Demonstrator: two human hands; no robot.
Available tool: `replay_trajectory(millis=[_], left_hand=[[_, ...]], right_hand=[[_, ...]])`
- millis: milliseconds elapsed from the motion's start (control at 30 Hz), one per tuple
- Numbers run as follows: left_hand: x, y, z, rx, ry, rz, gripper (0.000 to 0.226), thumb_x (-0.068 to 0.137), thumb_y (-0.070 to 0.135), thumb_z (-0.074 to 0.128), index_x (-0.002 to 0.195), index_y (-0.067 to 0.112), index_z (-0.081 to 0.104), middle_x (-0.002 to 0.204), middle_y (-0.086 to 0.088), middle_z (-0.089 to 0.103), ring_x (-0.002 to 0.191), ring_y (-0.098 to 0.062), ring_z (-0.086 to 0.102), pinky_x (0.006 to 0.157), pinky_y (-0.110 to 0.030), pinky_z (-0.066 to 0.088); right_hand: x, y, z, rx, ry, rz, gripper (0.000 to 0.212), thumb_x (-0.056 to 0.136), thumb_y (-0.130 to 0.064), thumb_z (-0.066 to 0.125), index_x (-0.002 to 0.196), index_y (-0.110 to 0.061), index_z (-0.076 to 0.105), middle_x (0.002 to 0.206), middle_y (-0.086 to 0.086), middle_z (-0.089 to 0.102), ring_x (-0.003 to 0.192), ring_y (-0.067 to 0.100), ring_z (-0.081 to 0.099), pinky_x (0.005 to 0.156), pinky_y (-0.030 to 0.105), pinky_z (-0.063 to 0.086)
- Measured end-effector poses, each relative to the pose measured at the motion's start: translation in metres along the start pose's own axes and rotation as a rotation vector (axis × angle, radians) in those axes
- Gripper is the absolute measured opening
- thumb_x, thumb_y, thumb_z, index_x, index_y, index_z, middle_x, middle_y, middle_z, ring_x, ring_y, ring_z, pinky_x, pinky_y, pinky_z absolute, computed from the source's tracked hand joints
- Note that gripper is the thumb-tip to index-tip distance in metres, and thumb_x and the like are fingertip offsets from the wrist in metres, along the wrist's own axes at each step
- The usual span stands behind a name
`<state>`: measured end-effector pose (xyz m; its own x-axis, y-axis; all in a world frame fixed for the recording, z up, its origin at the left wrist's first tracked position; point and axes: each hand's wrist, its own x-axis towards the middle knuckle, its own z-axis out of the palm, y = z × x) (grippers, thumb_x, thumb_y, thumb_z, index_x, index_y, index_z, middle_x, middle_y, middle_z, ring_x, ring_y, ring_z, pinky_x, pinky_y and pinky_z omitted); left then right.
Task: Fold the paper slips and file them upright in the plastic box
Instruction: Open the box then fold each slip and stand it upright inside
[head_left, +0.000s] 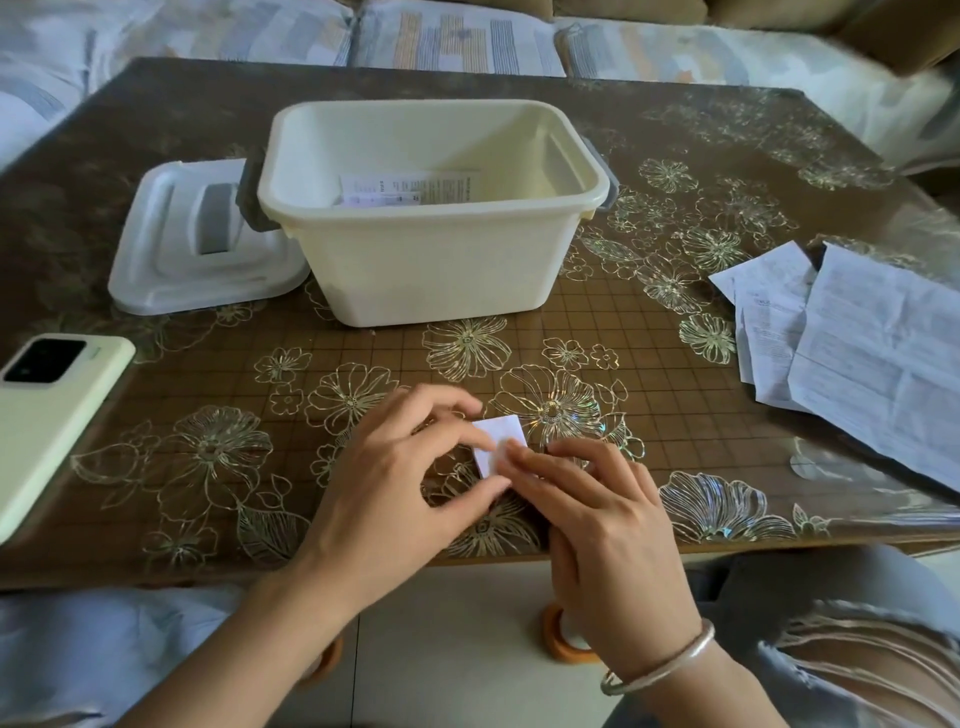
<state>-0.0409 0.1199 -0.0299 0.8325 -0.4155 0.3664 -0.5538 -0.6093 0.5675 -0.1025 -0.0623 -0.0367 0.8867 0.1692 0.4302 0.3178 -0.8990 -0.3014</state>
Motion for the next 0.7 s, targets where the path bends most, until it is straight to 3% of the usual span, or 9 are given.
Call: replay_trajectory(millis=[133, 267, 400, 500, 600, 700], left_hand=[[-0.007, -0.007, -0.003, 0.110, 0.002, 0.137, 0.021, 0.089, 0.035, 0.062, 0.088, 0.022, 0.079, 0.104, 0.011, 0.067, 0.101, -0.014, 0.057, 0.086, -0.034, 0.046], [-0.011, -0.010, -0.012, 0.238, -0.100, 0.260, 0.025, 0.091, 0.038, 0.062, 0.105, 0.023, 0.077, 0.113, 0.007, 0.068, 0.107, -0.019, 0.058, 0.092, -0.040, 0.045], [0.001, -0.014, -0.024, 0.199, -0.244, 0.273, 0.028, 0.094, 0.046, 0.054, 0.106, 0.033, 0.076, 0.113, 0.009, 0.066, 0.107, -0.017, 0.056, 0.096, -0.039, 0.040], [0.017, -0.015, -0.031, 0.155, -0.329, 0.209, 0.036, 0.092, 0.056, 0.046, 0.093, 0.039, 0.078, 0.105, 0.018, 0.064, 0.103, -0.008, 0.053, 0.096, -0.037, 0.036], [0.027, -0.013, -0.037, 0.137, -0.385, 0.204, 0.037, 0.089, 0.059, 0.045, 0.092, 0.041, 0.077, 0.099, 0.024, 0.063, 0.098, 0.001, 0.052, 0.095, -0.036, 0.040], [0.047, -0.008, -0.070, -0.003, -0.262, 0.157, 0.032, 0.090, 0.052, 0.052, 0.095, 0.032, 0.077, 0.093, 0.025, 0.068, 0.093, 0.004, 0.059, 0.087, -0.029, 0.050]], right_hand=[[0.012, 0.002, -0.002, 0.105, -0.016, 0.035, 0.035, 0.081, -0.016, 0.048, 0.104, -0.024, 0.074, 0.109, -0.014, 0.067, 0.097, 0.019, 0.057, 0.076, 0.033, 0.045], [0.034, -0.005, -0.006, 0.116, 0.010, 0.356, 0.012, 0.087, -0.027, 0.058, 0.093, -0.024, 0.069, 0.091, -0.010, 0.061, 0.080, 0.018, 0.055, 0.063, 0.027, 0.038], [0.052, -0.017, -0.008, 0.021, -0.245, 0.491, 0.030, 0.085, -0.042, 0.064, 0.112, -0.031, 0.054, 0.102, -0.014, 0.059, 0.094, 0.015, 0.058, 0.070, 0.028, 0.040], [0.064, -0.012, -0.011, 0.187, -0.318, 0.583, 0.032, 0.081, -0.034, 0.072, 0.108, -0.030, 0.055, 0.085, -0.014, 0.061, 0.084, 0.010, 0.057, 0.069, 0.025, 0.044], [0.068, -0.003, -0.016, 0.208, -0.418, 0.537, 0.013, 0.079, -0.032, 0.075, 0.089, -0.027, 0.069, 0.073, -0.011, 0.065, 0.072, 0.008, 0.061, 0.065, 0.022, 0.047], [0.083, 0.004, -0.035, 0.408, -0.530, 0.488, 0.008, 0.079, -0.020, 0.077, 0.076, -0.022, 0.070, 0.069, -0.004, 0.071, 0.062, 0.010, 0.068, 0.064, 0.026, 0.057]])
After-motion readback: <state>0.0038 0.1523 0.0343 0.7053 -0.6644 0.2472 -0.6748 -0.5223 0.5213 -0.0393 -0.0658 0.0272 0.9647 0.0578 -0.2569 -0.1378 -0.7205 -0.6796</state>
